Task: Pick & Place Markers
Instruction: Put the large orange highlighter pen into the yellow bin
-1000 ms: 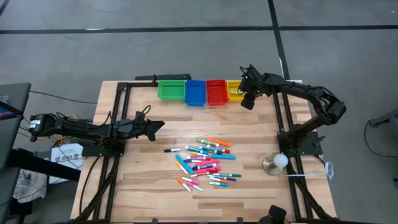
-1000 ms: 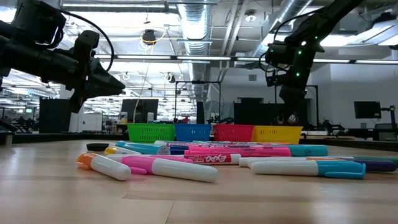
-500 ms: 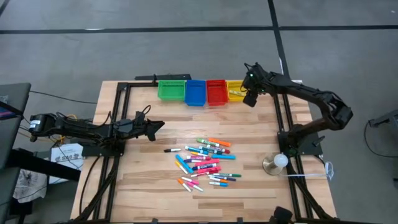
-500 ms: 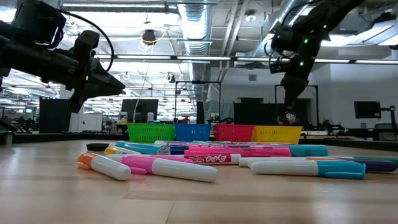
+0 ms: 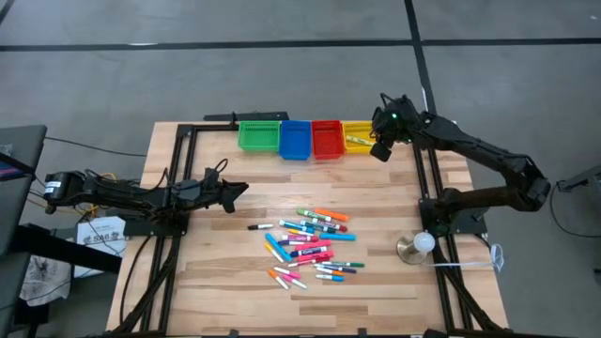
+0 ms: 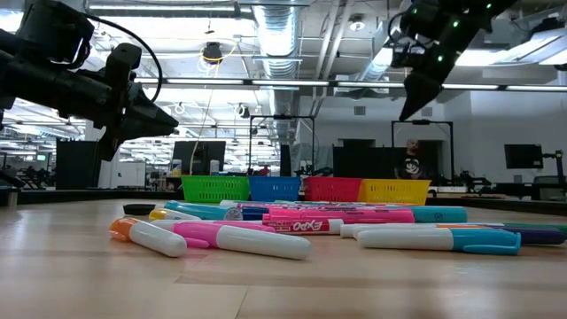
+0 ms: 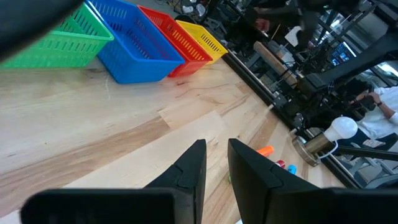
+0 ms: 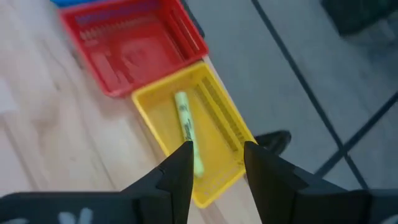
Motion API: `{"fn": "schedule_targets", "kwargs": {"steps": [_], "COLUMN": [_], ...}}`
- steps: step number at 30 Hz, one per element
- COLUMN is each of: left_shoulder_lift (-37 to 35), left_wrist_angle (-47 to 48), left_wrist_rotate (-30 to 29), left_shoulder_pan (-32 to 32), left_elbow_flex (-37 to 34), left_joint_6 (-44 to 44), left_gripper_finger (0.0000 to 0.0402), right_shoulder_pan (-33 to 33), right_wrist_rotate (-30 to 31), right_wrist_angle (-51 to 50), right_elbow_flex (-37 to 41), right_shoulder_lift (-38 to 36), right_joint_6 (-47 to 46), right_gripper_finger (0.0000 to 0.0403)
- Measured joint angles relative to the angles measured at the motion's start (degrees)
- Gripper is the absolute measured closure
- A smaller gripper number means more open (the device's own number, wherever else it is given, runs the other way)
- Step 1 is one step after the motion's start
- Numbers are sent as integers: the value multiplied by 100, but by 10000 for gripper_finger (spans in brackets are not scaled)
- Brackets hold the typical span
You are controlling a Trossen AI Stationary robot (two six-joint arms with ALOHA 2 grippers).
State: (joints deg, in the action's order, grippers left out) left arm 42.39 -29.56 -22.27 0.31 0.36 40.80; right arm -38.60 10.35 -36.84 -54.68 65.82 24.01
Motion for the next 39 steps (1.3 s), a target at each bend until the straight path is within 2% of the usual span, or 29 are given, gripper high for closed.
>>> {"fn": "schedule_targets", "kwargs": {"steps": [3, 9, 17, 26, 39], "left_shoulder_lift": [0, 0, 0, 0, 4], "left_wrist_angle": [1, 17, 18, 16, 15], "left_wrist_rotate": [1, 1, 1, 1, 98], "left_shoulder_pan": [-1, -1, -2, 0, 0], "left_elbow_flex": [0, 0, 0, 0, 0], "left_joint_6": [0, 0, 0, 0, 0], "left_gripper_finger": [335, 335, 335, 335, 335], "right_shoulder_pan": [324, 1019, 1692, 2188, 2989], "right_wrist_rotate": [-155, -913, -907, -908, -1123], "right_wrist_angle": [-1, -2, 4, 127, 256], "right_elbow_flex": [0, 0, 0, 2, 2], "right_shoulder_lift": [-141, -260, -82, -75, 203], "right_joint_6": [-3, -13, -39, -894, -1580], "right_gripper_finger": [269, 274, 280, 280, 280]}}
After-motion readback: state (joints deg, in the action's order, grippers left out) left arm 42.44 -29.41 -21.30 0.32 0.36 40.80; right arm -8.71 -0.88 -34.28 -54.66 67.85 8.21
